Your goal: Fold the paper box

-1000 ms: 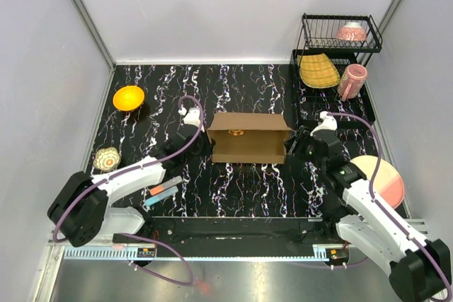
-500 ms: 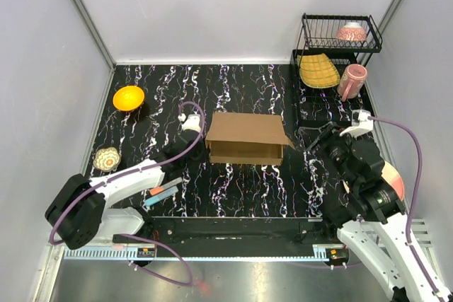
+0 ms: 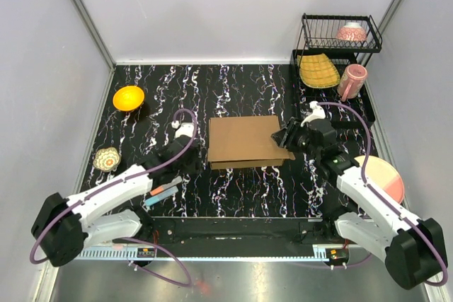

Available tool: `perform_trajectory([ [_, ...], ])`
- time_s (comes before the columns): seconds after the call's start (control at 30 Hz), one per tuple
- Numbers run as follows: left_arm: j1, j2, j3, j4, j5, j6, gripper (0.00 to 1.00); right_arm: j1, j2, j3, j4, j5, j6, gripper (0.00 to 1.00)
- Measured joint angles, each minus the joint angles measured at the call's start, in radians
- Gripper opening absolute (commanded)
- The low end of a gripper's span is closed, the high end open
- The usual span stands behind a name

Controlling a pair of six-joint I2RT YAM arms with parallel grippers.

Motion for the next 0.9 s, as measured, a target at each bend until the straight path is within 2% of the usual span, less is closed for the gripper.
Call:
perform_trajectory([
  [0.23,0.0,-0.162,0.015,-0.249,-0.08,-0.044,0.57,0.0,0.062,-0.04,0.115,-0.022,0.0,0.49],
  [0.4,0.0,-0.236,0.055,-0.301,-0.195,-0.108,0.58,0.0,0.098,-0.078,0.135,-0.038,0.0,0.45],
  [0.53,0.001,-0.261,0.071,-0.145,-0.177,-0.118,0.59,0.0,0.11,-0.09,0.134,-0.044,0.008,0.44],
  [0.63,0.001,-0.218,0.071,0.026,-0.09,-0.124,0.57,0.0,0.108,-0.111,0.133,-0.045,0.018,0.43],
  [0.8,0.0,-0.035,0.065,0.253,0.071,-0.151,0.53,0.0,0.094,-0.135,0.102,-0.045,0.032,0.43],
  [0.9,-0.001,0.074,0.008,0.354,0.152,-0.18,0.49,0.0,0.078,-0.14,0.083,-0.046,0.035,0.43],
])
